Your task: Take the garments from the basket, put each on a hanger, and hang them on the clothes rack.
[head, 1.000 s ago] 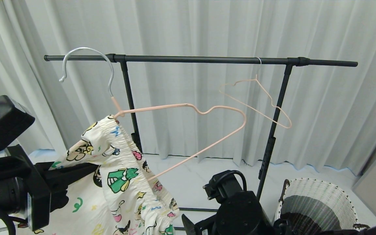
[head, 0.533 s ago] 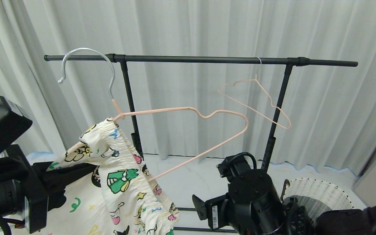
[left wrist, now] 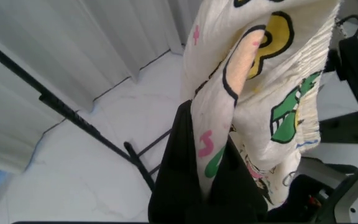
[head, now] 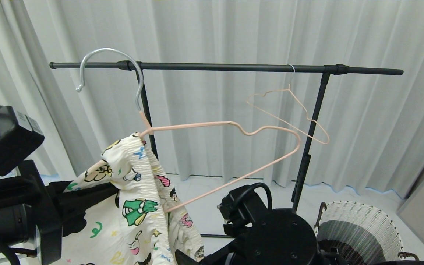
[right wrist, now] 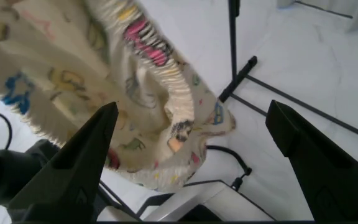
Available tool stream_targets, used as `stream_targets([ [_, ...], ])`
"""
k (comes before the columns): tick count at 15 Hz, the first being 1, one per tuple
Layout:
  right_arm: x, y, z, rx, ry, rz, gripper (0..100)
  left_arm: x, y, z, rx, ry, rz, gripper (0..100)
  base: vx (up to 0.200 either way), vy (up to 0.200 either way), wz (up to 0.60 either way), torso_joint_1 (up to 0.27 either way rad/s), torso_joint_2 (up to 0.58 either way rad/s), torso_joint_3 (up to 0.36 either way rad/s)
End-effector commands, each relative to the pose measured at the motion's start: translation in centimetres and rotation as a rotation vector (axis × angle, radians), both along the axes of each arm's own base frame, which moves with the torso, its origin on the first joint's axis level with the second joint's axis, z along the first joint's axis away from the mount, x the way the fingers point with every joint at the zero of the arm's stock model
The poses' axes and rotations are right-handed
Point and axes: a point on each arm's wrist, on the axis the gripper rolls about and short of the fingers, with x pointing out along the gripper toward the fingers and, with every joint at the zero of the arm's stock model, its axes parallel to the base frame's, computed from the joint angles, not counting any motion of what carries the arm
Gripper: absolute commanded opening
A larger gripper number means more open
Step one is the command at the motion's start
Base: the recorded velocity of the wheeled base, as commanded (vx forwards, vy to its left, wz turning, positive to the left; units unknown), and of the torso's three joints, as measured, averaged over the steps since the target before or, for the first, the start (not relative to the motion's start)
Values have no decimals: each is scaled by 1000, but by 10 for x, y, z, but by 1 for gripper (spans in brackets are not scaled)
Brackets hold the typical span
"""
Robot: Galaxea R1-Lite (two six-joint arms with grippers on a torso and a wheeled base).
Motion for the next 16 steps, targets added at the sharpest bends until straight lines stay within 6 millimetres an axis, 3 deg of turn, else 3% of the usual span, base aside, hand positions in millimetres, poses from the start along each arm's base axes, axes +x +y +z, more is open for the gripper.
stream_targets([
  [1,1,6,-8,-20,6,3,100,2,-2,2,-8,-14,-6,0,0,0,0,0,0,0],
  [8,6,4,-21,-72,-4,-57,100,8,-5,8,-35,-66,-5,0,0,0,0,0,0,0],
  [9,8,2,-23,-81,-9,-73,0,8,-5,8,-36,-67,-3,0,0,0,0,0,0,0],
  [12,22,-8,-27,-120,-46,-185,0,10,-3,5,-20,-68,35,0,0,0,0,0,0,0],
  [16,58,-34,-24,-160,-87,-345,0,17,-2,2,18,-78,98,0,0,0,0,0,0,0],
])
